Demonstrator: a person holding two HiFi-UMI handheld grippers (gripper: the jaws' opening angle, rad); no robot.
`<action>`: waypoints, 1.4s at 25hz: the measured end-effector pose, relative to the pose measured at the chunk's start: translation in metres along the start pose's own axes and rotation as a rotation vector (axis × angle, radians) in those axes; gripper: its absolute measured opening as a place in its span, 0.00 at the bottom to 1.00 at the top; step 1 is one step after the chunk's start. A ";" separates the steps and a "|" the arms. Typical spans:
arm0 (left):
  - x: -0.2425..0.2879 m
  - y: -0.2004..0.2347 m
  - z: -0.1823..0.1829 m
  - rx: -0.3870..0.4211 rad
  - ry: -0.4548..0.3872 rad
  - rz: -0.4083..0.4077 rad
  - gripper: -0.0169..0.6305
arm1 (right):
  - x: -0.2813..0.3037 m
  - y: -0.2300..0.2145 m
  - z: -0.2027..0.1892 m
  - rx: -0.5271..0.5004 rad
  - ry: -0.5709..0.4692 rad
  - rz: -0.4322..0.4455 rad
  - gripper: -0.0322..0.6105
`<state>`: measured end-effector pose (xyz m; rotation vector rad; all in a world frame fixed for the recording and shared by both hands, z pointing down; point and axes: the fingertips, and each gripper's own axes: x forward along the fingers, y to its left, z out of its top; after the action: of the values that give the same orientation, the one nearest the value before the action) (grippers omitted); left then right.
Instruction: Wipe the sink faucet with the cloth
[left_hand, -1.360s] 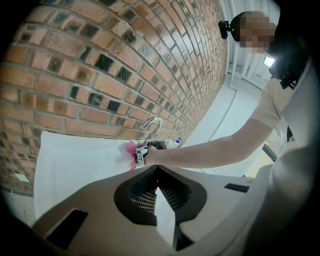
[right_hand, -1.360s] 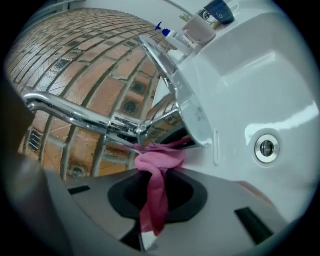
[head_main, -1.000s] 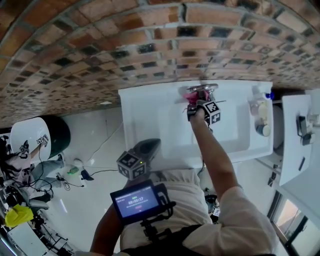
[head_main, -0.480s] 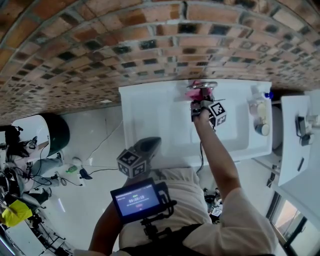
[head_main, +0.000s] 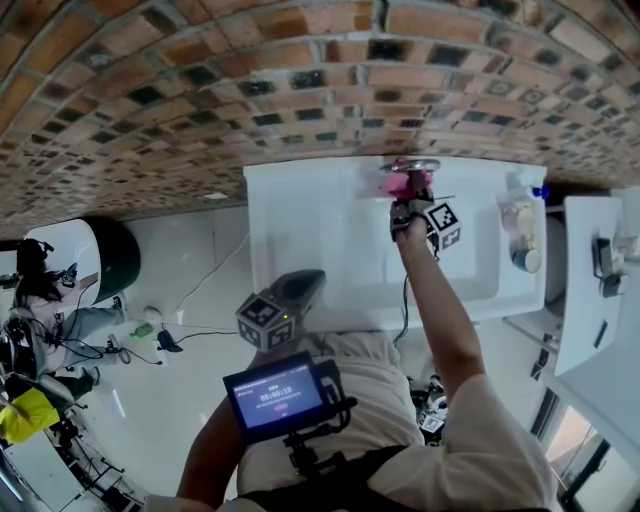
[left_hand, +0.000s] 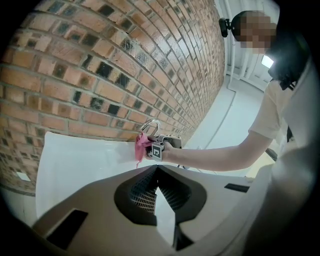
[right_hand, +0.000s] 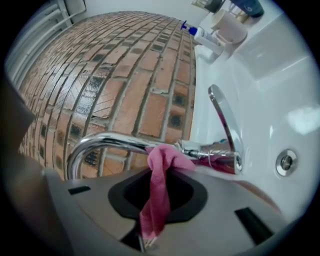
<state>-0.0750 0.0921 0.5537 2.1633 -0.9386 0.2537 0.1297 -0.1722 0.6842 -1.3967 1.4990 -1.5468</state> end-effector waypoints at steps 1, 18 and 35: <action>0.000 0.000 0.000 0.002 -0.002 0.000 0.03 | -0.001 0.000 0.000 -0.013 0.003 -0.001 0.16; -0.004 -0.012 -0.004 0.012 0.005 -0.007 0.03 | -0.016 0.006 0.009 -0.182 0.058 -0.023 0.16; 0.000 -0.023 -0.008 0.014 0.007 -0.024 0.03 | -0.035 0.048 0.016 -0.681 0.175 -0.088 0.16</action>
<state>-0.0578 0.1081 0.5468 2.1840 -0.9088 0.2575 0.1420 -0.1562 0.6259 -1.7337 2.2346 -1.2799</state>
